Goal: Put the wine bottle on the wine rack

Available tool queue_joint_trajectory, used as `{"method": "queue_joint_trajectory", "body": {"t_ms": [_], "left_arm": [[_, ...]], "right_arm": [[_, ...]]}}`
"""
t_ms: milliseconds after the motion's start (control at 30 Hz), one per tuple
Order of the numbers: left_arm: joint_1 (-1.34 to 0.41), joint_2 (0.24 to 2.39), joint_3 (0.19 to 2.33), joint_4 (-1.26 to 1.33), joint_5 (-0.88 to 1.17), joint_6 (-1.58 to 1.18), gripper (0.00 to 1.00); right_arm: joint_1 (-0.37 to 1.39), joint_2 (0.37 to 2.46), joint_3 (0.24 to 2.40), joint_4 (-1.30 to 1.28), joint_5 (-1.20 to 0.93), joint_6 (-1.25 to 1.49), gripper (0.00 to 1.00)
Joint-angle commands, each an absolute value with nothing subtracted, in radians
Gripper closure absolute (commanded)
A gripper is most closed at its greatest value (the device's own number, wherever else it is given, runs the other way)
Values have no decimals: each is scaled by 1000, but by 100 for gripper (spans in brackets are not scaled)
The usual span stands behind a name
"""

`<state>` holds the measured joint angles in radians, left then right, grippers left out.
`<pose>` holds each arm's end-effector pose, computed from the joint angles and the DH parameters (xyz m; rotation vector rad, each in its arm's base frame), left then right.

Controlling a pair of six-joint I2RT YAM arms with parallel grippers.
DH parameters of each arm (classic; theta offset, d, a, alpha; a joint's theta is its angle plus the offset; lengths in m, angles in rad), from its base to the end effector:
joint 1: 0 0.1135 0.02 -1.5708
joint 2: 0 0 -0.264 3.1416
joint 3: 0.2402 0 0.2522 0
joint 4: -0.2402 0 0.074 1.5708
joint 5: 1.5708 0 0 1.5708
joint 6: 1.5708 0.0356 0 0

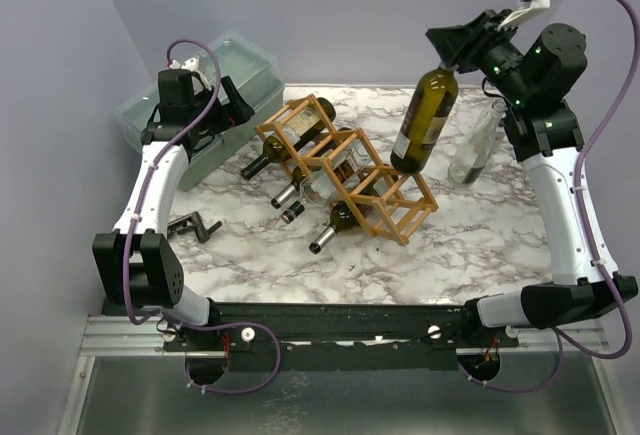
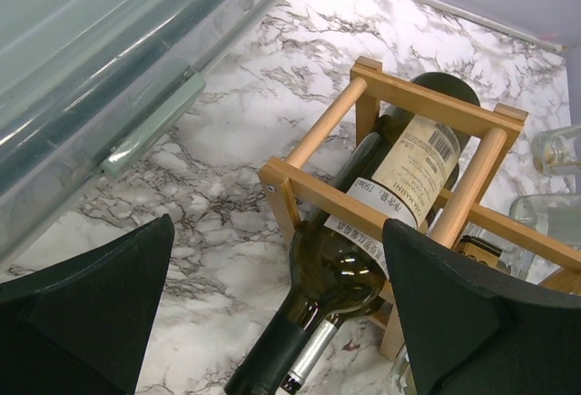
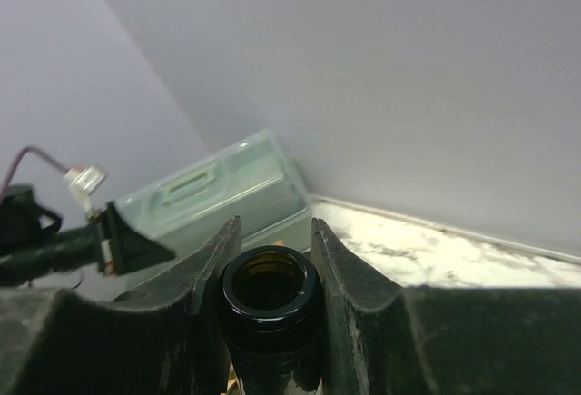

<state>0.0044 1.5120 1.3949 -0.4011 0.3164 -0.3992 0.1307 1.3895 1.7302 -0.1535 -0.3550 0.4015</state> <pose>0.3485 -0.0095 0.3546 -0.2304 2.0985 -0.5683 0.2847 0.0499 0.5316 -0.1112 1.4258 0.6856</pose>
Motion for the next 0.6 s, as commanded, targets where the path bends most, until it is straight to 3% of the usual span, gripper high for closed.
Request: {"method": "queue_joint_trajectory", "body": {"t_ms": [0, 333, 567], "left_arm": [[3, 1461, 1384, -393, 293, -394, 1], [-30, 1431, 1378, -393, 264, -378, 1], [-30, 1433, 1383, -410, 211, -351, 1]], "right_arm": [[220, 1320, 1794, -181, -414, 386, 100], [721, 1348, 1776, -190, -312, 232, 99], [896, 1405, 1718, -133, -352, 182, 99]]}}
